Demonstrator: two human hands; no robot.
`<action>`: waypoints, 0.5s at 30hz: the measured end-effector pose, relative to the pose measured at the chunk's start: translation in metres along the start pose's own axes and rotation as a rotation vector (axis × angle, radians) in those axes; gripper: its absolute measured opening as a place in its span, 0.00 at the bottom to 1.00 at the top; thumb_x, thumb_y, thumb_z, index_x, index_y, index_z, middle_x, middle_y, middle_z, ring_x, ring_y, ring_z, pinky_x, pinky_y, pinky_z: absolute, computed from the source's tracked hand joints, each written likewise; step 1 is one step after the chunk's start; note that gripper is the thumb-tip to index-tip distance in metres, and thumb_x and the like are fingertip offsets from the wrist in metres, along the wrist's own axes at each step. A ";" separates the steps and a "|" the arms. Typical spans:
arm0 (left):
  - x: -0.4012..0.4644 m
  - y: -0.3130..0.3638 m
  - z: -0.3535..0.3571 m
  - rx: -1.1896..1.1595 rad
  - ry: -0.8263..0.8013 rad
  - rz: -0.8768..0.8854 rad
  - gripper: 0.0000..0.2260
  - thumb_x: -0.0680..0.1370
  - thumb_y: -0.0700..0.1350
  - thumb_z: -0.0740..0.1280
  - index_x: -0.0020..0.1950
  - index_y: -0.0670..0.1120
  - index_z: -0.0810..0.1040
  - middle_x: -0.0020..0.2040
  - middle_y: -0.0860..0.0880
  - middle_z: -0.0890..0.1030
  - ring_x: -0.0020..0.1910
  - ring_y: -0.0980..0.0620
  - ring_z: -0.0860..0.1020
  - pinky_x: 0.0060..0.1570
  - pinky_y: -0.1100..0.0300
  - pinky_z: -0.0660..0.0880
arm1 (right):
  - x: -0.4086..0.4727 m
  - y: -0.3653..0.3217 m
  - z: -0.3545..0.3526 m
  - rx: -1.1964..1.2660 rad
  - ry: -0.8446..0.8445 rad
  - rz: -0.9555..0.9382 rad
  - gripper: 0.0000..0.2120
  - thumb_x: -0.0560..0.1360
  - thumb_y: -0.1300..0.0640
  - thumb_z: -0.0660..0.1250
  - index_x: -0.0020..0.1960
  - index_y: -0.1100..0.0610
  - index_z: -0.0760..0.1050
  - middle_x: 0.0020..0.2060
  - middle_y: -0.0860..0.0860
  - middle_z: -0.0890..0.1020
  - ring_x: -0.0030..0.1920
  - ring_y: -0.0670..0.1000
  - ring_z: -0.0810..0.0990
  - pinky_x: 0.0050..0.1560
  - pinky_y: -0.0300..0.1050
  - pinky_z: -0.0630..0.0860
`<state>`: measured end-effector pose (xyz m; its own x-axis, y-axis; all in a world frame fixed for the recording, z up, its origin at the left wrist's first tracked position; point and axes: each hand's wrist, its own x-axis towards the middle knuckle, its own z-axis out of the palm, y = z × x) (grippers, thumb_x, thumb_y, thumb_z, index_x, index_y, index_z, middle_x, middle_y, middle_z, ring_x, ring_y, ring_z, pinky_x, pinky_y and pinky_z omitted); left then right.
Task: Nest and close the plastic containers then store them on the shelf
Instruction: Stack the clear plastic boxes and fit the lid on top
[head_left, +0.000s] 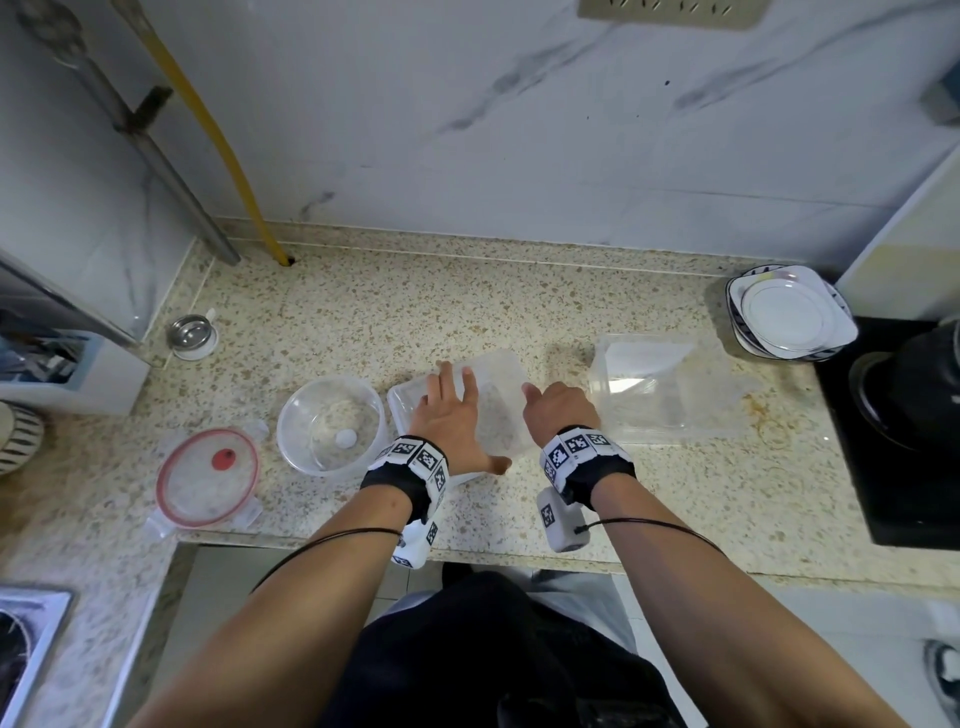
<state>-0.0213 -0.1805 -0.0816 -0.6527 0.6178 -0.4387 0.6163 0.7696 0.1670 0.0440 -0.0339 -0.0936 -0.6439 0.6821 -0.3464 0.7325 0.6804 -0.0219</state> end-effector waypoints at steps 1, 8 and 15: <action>0.001 0.001 0.000 0.001 -0.001 0.001 0.69 0.55 0.79 0.65 0.82 0.43 0.39 0.81 0.37 0.38 0.79 0.34 0.42 0.74 0.42 0.60 | -0.001 0.001 0.000 -0.012 0.004 -0.005 0.31 0.83 0.39 0.47 0.61 0.65 0.73 0.55 0.60 0.80 0.55 0.58 0.81 0.42 0.46 0.68; -0.002 -0.001 -0.002 0.000 -0.053 0.040 0.67 0.59 0.77 0.68 0.81 0.42 0.36 0.80 0.37 0.34 0.80 0.35 0.39 0.75 0.42 0.57 | -0.001 0.007 -0.006 0.201 -0.028 0.072 0.29 0.81 0.39 0.55 0.63 0.64 0.72 0.57 0.60 0.80 0.55 0.59 0.81 0.42 0.45 0.70; -0.004 0.003 -0.003 0.041 -0.113 0.124 0.67 0.61 0.73 0.72 0.81 0.42 0.34 0.80 0.38 0.31 0.80 0.36 0.39 0.75 0.43 0.58 | 0.002 0.006 -0.007 0.500 -0.035 0.114 0.21 0.79 0.45 0.63 0.60 0.63 0.73 0.54 0.59 0.81 0.53 0.59 0.81 0.41 0.45 0.70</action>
<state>-0.0181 -0.1799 -0.0769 -0.5186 0.6837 -0.5134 0.7077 0.6802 0.1910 0.0458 -0.0270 -0.0877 -0.5525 0.7293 -0.4037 0.8191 0.3853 -0.4250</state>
